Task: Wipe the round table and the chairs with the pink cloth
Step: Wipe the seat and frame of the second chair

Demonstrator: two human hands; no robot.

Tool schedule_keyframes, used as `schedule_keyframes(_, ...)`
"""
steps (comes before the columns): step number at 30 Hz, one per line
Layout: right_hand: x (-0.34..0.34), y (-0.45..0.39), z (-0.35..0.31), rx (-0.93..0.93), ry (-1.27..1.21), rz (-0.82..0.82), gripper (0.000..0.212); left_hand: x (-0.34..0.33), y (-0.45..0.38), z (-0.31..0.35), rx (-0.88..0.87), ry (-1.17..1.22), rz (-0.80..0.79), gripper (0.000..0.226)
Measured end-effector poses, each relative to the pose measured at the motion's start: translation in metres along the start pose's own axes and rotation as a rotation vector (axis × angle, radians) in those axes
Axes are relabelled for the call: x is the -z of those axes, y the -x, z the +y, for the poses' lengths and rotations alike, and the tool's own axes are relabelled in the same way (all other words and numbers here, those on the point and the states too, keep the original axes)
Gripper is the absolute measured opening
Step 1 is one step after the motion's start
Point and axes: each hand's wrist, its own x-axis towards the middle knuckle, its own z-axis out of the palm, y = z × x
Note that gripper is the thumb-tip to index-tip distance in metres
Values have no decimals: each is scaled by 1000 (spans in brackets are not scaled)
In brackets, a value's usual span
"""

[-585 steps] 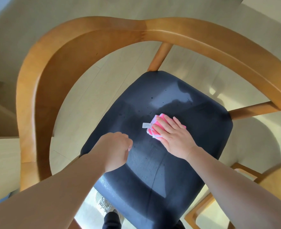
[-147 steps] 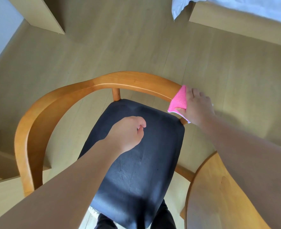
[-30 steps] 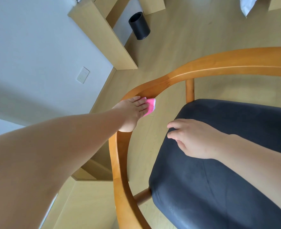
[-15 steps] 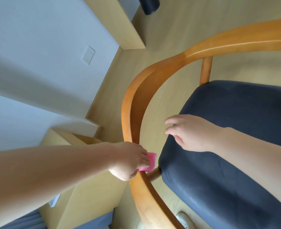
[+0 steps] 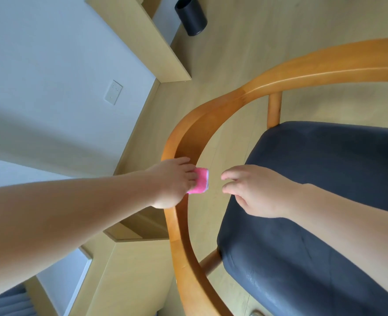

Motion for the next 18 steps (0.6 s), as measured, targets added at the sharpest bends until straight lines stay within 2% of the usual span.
schedule_keyframes(4, 4, 4, 8, -37, 8, 19, 31, 34, -33, -36, 99, -144, 18, 57)
schedule_keyframes(11, 12, 15, 33, -112, 18, 62, 31, 79, -78, -63, 186, -303, 143, 62)
schedule_keyframes(18, 10, 29, 38, -148, 2, 17, 31, 60, -68, -62, 141, -266, 128, 62)
